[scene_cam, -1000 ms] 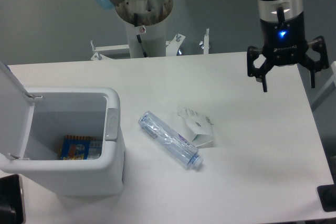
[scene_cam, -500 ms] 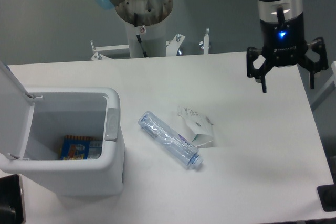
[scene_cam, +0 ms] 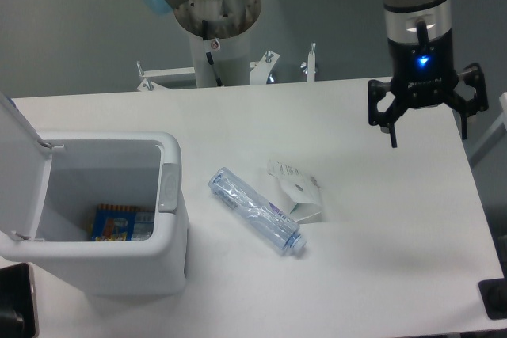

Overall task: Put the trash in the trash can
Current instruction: 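Move the open gripper over the crumpled white paper and lower it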

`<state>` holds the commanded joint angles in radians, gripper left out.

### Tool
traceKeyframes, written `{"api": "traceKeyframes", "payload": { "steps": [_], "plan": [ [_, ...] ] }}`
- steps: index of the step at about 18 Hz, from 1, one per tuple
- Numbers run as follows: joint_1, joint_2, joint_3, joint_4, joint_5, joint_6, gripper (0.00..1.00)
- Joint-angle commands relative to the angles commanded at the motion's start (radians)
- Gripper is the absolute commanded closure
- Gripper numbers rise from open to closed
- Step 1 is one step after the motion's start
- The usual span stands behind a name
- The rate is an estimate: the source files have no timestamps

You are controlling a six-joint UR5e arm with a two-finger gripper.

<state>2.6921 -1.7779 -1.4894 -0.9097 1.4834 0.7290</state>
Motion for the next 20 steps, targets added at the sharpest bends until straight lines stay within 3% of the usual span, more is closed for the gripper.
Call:
{"api": "traceKeyframes", "payload": {
  "steps": [4, 15, 20],
  "plan": [
    [-0.018, -0.012, -0.023, 0.008, -0.002, -0.109, 0.00],
    [-0.095, -0.018, -0.219, 0.000, -0.003, -0.109, 0.00],
    [-0.133, -0.066, -0.250, -0.012, -0.005, -0.112, 0.00]
  ]
}}
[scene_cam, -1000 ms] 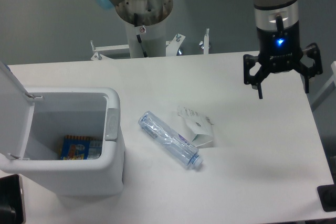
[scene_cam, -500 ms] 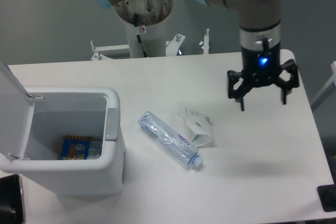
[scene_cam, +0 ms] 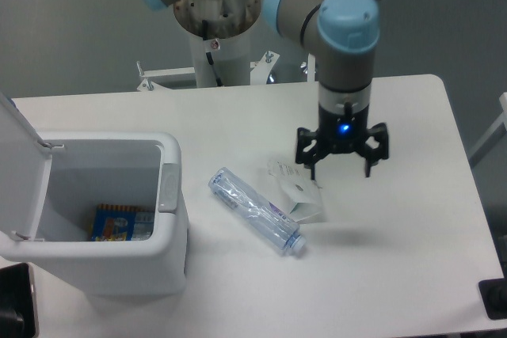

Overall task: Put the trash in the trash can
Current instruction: 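Move the open gripper over the crumpled white paper and lower it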

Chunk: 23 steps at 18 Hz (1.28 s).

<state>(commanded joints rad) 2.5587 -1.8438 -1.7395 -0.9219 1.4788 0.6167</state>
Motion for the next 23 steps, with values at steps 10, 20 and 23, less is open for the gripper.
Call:
{"api": "traceKeyframes", "payload": {
  "steps": [10, 20, 23],
  "plan": [
    [-0.032, -0.051, -0.071, 0.008, -0.002, -0.008, 0.00],
    [-0.048, -0.098, -0.071, 0.020, 0.043, -0.072, 0.00],
    [-0.048, -0.107, -0.071, 0.034, 0.075, -0.074, 0.00]
  ]
}}
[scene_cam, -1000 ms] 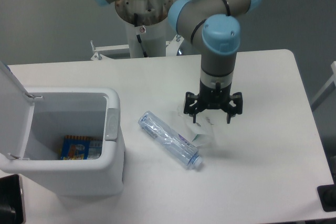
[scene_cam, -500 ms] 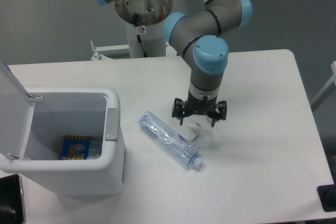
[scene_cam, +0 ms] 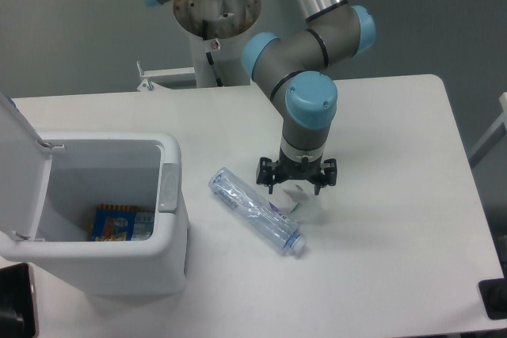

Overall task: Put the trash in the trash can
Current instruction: 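Move the open gripper over the crumpled white paper and lower it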

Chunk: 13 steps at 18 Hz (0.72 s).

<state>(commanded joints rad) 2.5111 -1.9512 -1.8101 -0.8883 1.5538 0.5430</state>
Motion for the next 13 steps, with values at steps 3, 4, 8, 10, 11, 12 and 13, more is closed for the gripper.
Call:
{"api": "traceKeyframes", "payload": {
  "steps": [3, 4, 8, 10, 11, 12, 13],
  "plan": [
    [0.000, -0.014, 0.000, 0.031, 0.020, -0.014, 0.00],
    [0.000, -0.018, 0.000, 0.040, 0.029, -0.015, 0.00],
    [0.000, -0.037, 0.002, 0.055, 0.038, -0.021, 0.00],
    [0.000, -0.038, 0.002, 0.057, 0.064, -0.029, 0.09],
    [0.000, -0.040, 0.002, 0.058, 0.083, -0.028, 0.19],
    [0.000, -0.045, 0.002, 0.057, 0.098, -0.029, 0.31],
    [0.000, -0.043, 0.002, 0.057, 0.107, -0.029, 0.42]
  ]
}}
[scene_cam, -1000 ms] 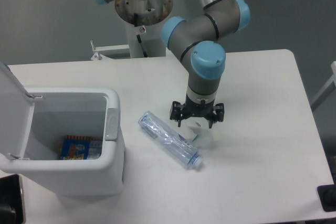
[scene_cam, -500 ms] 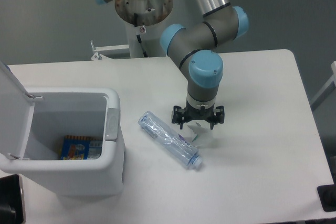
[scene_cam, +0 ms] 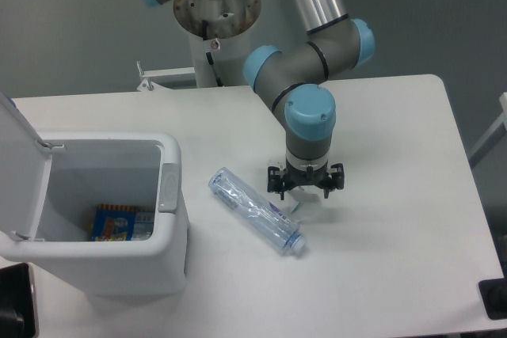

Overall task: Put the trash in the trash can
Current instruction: 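Move the open gripper over the crumpled white paper and lower it, then close the gripper on the white paper and lift it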

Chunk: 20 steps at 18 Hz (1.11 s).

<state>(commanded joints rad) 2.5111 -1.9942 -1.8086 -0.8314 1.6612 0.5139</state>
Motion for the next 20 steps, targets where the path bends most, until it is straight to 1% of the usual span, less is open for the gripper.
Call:
{"api": "traceKeyframes", "payload": {
  "steps": [2, 3, 5, 7, 9, 12, 16, 17, 20],
  "plan": [
    [0.000, 0.002, -0.002, -0.002, 0.009, 0.003, 0.65],
    [0.002, 0.005, -0.002, -0.003, 0.011, 0.005, 0.75],
    [0.002, 0.009, 0.000, -0.005, 0.011, 0.009, 0.87],
    [0.003, 0.011, 0.000, -0.003, 0.025, 0.012, 0.96],
    [0.003, 0.012, 0.005, -0.003, 0.028, 0.012, 1.00],
    [0.012, 0.020, 0.015, -0.005, 0.026, 0.031, 1.00],
    [0.077, 0.073, 0.024, -0.015, 0.014, 0.133, 1.00],
    [0.084, 0.089, 0.037, -0.020, 0.008, 0.140, 1.00],
    [0.084, 0.110, 0.067, -0.018, -0.011, 0.127, 1.00]
  ]
}}
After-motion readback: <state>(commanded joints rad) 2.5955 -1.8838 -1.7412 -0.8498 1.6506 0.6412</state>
